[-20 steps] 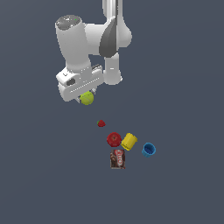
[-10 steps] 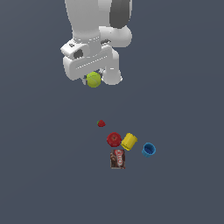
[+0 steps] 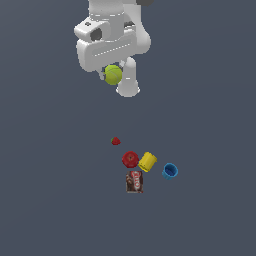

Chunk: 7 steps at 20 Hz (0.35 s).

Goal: Pick up a designated object from a clutter of objects.

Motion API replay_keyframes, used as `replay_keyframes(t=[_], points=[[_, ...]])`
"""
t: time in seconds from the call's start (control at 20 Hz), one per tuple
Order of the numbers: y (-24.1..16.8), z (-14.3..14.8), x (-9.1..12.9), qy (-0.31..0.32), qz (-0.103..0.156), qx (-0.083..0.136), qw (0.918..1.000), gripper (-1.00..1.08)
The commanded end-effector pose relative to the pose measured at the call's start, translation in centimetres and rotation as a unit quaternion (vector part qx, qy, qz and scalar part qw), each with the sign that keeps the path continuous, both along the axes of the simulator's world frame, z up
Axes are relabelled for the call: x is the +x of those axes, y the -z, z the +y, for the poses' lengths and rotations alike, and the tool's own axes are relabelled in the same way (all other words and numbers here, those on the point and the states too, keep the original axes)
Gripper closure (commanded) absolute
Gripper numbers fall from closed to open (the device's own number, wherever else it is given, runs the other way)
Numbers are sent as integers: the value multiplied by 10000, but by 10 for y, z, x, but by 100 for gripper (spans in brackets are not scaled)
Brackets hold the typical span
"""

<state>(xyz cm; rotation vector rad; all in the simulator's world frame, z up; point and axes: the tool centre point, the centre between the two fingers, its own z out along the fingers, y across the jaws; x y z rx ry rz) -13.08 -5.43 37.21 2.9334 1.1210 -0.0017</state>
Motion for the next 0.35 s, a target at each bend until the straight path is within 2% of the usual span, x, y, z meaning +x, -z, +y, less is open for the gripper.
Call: replay_keyframes(t=[0.0,0.3], points=[[-9,4,-2,1,-2,4,10000,108],[-15,7,-2,1,-2,6,10000,108]])
